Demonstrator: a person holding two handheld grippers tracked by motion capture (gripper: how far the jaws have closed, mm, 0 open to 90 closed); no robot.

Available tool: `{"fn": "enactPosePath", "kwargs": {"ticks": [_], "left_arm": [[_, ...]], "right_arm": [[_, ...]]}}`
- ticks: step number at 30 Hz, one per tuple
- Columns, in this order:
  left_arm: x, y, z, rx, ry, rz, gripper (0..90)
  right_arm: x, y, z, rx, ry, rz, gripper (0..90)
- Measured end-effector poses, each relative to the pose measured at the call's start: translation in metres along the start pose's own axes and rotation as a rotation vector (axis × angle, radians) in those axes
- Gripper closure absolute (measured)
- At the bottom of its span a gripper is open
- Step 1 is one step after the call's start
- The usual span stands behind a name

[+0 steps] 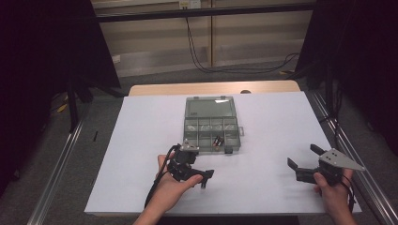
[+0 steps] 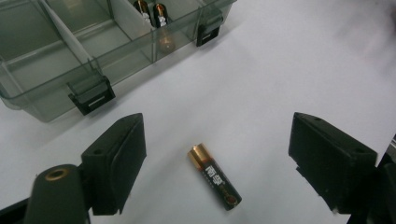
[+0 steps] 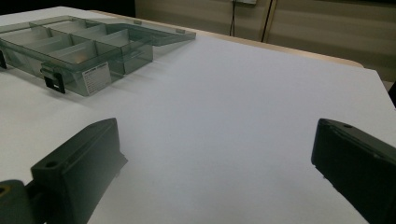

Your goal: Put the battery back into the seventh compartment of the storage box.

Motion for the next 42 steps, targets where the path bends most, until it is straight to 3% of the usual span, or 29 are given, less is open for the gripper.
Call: {"fn": "enactPosePath", "kwargs": {"ticks": [5,15,16,17,29,39,42], "left_arm": [[-0.002,0.001,-0.006,0.004,-0.007,0.008,25.3],[-0.013,0.001,-0.023,0.017,-0.069,0.019,34.0],[-0.015,0.001,-0.025,0.018,-0.078,0.014,35.7],[-0.017,0.0,-0.026,0.012,-0.076,0.036,37.3],[-0.024,0.0,-0.035,0.009,-0.101,0.043,58.2],[-0.025,0.0,-0.037,-0.002,-0.098,0.132,76.3],[-0.025,0.001,-0.037,-0.023,-0.112,0.145,77.0]], "right_arm": [[0.0,0.0,0.0,0.0,0.0,0.0,0.8],[0.0,0.0,0.0,0.0,-0.002,-0.005,0.8],[-0.001,0.0,0.0,0.0,-0.002,-0.006,0.8],[-0.001,0.0,0.0,0.0,-0.003,-0.007,0.9],[-0.001,0.0,0.0,0.001,-0.007,-0.011,0.9],[0.0,0.001,0.0,-0.003,-0.003,-0.009,0.9],[0.0,0.001,0.0,-0.005,-0.002,-0.007,0.9]]}}
Point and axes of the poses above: each handheld gripper's, and its own axes: x roughly backward along the jaws, z roughly out of its top, y roughly to its right, the point moved 5 cm from there along -x, roughly forward along the jaws, and after that the axes turned 11 degrees about -z, right-handed, at the moved point
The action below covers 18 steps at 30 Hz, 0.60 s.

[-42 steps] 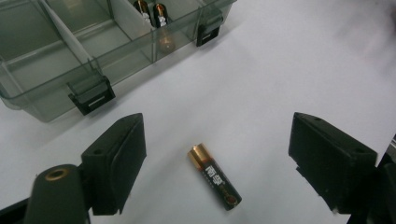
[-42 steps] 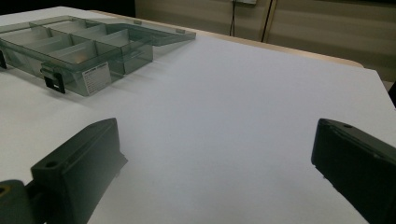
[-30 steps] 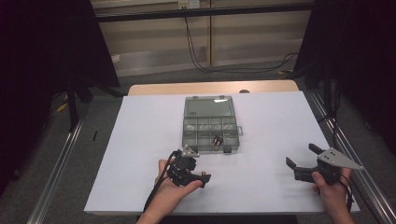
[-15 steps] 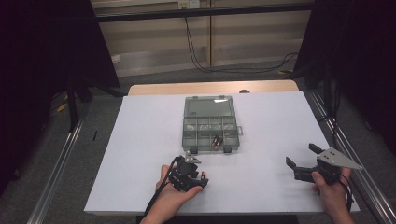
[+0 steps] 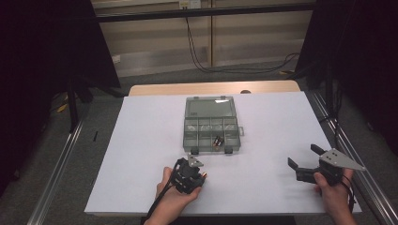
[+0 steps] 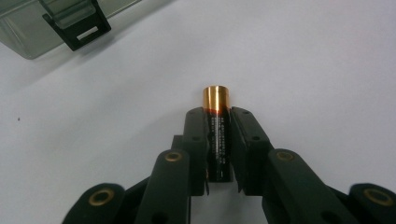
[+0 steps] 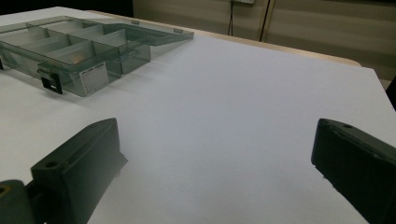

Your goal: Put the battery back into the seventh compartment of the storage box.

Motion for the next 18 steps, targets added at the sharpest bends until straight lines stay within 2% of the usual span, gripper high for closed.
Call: {"fn": "enactPosePath", "kwargs": {"ticks": [3,4,10,18], "left_arm": [[0.0,-0.001,0.0,0.003,0.008,-0.012,77.1],[-0.001,-0.001,0.0,0.008,0.025,-0.023,77.1],[0.001,-0.002,0.002,0.015,0.02,-0.042,77.1],[0.005,-0.004,0.018,0.011,0.055,-0.072,77.1]], "right_arm": [[0.0,0.0,0.0,-0.001,0.0,0.001,0.8],[0.0,0.0,0.0,0.0,0.0,-0.001,0.8],[-0.001,0.0,0.0,0.005,-0.002,-0.008,0.9],[0.0,0.0,0.0,0.003,-0.002,-0.005,0.9]]}}
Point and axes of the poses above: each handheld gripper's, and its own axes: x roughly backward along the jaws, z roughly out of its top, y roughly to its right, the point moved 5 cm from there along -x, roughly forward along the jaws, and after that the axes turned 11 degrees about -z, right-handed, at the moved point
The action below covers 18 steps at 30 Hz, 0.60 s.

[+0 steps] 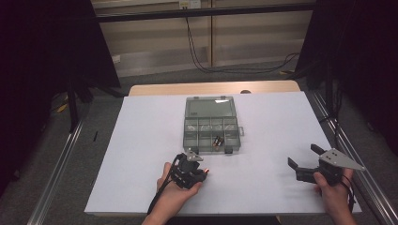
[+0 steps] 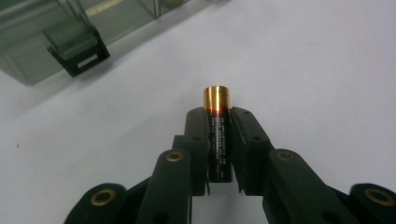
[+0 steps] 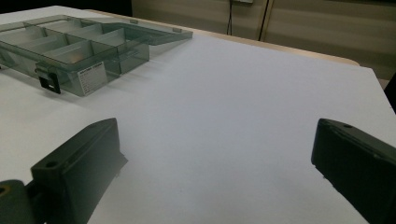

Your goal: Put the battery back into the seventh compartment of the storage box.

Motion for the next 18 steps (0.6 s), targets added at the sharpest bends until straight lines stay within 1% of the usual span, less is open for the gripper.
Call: {"fn": "enactPosePath", "kwargs": {"ticks": [3,6,7,10,11,12,14,17,18], "left_arm": [[0.0,0.0,0.008,-0.006,0.006,-0.008,77.1],[0.001,0.001,0.016,-0.01,0.014,-0.002,77.1],[0.002,0.001,0.018,-0.009,0.019,-0.01,77.1],[0.001,0.0,0.025,-0.011,0.032,-0.016,77.1],[0.002,-0.001,0.027,-0.013,0.023,-0.014,77.1],[0.002,-0.002,0.029,-0.004,0.042,-0.012,77.1],[0.004,-0.005,0.034,-0.004,0.041,-0.017,77.1],[0.006,-0.007,0.041,0.007,0.058,-0.016,77.1],[0.007,-0.009,0.044,0.003,0.052,-0.016,77.1]], "right_arm": [[0.0,0.0,0.0,0.0,0.001,0.002,0.9],[0.0,0.0,0.0,0.001,0.002,0.005,0.9],[0.0,0.0,0.0,0.002,0.003,0.004,1.1],[0.0,-0.001,0.0,0.001,0.004,0.01,1.1],[0.0,-0.001,0.0,-0.001,0.004,0.01,1.1],[0.0,0.0,0.0,-0.002,0.005,0.01,1.1],[0.0,0.0,0.0,-0.006,0.005,0.009,1.0],[0.0,0.0,0.0,-0.006,0.003,0.01,1.0],[0.0,0.0,0.0,-0.007,0.003,0.009,0.9]]}}
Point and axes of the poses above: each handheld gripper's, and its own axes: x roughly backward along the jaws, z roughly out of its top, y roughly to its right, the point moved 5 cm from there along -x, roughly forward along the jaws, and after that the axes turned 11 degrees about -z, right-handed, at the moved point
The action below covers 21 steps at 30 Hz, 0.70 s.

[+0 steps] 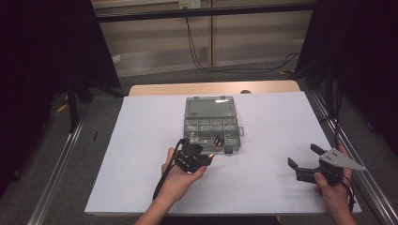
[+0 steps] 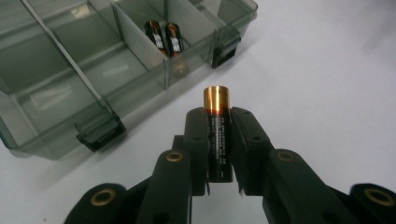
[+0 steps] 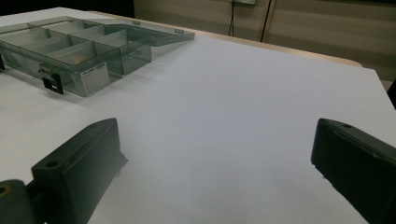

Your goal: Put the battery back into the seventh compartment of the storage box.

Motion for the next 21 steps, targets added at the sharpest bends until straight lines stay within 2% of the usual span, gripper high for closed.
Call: {"fn": "enactPosePath", "kwargs": {"ticks": [4,5,9,10,11,12,13,14,21], "left_arm": [[0.001,-0.004,0.008,-0.002,0.008,-0.006,77.1],[0.0,-0.005,0.011,0.01,0.02,-0.014,77.1],[-0.001,-0.008,0.018,-0.004,0.019,-0.019,77.1],[-0.001,-0.008,0.019,0.003,0.015,-0.01,77.1],[-0.001,-0.008,0.022,0.005,0.018,-0.029,77.1],[-0.002,-0.008,0.024,0.009,0.033,-0.021,77.1],[-0.002,-0.008,0.026,0.007,0.026,-0.014,77.1],[-0.002,-0.009,0.028,-0.004,0.027,-0.02,77.1],[-0.008,-0.011,0.04,-0.002,0.031,-0.019,77.1]], "right_arm": [[0.0,0.0,0.0,-0.003,0.003,-0.003,0.9],[-0.001,0.0,0.0,-0.002,0.001,-0.003,0.9],[-0.001,0.0,0.0,0.006,0.0,-0.004,0.9],[-0.001,0.0,0.0,0.005,0.0,-0.004,0.9],[-0.001,0.0,0.0,0.003,0.001,-0.005,0.9],[-0.001,0.001,0.0,0.001,0.002,-0.005,0.8],[-0.001,0.001,0.0,0.0,0.002,-0.005,0.8],[-0.001,0.001,0.0,-0.002,0.001,-0.005,0.8],[-0.001,0.0,0.0,0.001,0.003,-0.006,0.8]]}}
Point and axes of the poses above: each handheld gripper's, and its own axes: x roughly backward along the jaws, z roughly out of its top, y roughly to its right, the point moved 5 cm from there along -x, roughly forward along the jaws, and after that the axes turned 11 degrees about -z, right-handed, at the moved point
